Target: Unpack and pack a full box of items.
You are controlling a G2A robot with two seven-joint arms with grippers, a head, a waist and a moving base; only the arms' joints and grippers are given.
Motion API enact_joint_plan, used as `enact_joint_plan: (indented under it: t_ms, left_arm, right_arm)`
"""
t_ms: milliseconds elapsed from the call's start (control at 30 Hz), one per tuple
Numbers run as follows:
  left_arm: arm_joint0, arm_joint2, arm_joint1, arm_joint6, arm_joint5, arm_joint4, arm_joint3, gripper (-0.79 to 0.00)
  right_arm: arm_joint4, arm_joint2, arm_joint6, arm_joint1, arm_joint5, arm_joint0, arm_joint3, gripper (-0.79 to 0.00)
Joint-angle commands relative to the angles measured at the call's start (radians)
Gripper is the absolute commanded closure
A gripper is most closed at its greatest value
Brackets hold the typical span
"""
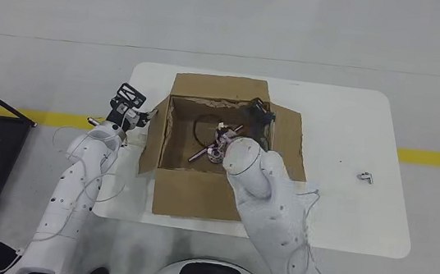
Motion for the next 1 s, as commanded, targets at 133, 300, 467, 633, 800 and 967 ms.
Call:
enact_joint_plan:
  t_ms: [133, 300, 467, 633, 800, 967]
  left_arm:
    - [0.000, 0.000, 0.000, 0.000, 0.000, 0.000, 0.000, -0.785]
    - [0.000, 0.000, 0.000, 0.000, 0.000, 0.000, 0.000, -0.785]
    - [0.000, 0.000, 0.000, 0.000, 0.000, 0.000, 0.000, -0.785]
    - [0.000, 0.000, 0.000, 0.000, 0.000, 0.000, 0.000, -0.785]
    - [0.000, 0.000, 0.000, 0.000, 0.000, 0.000, 0.000, -0.785]
    - [0.000, 0.000, 0.000, 0.000, 0.000, 0.000, 0.000, -0.785]
  right_arm:
    - [-0.015, 0.026, -0.070, -0.055, -0.002, 0.049, 0.154, 0.000]
    - [0.019, 0.032, -0.111, -0.106, -0.002, 0.103, 0.249, 0.000]
    - [0.144, 0.017, -0.296, -0.160, -0.002, 0.147, 0.341, 0.000]
    - [0.333, -0.008, -0.475, -0.181, -0.002, 0.219, 0.504, 0.000]
    - [0.489, -0.023, -0.640, -0.198, -0.002, 0.294, 0.683, 0.000]
    - [0.623, -0.022, -0.728, -0.215, -0.008, 0.354, 0.797, -0.225]
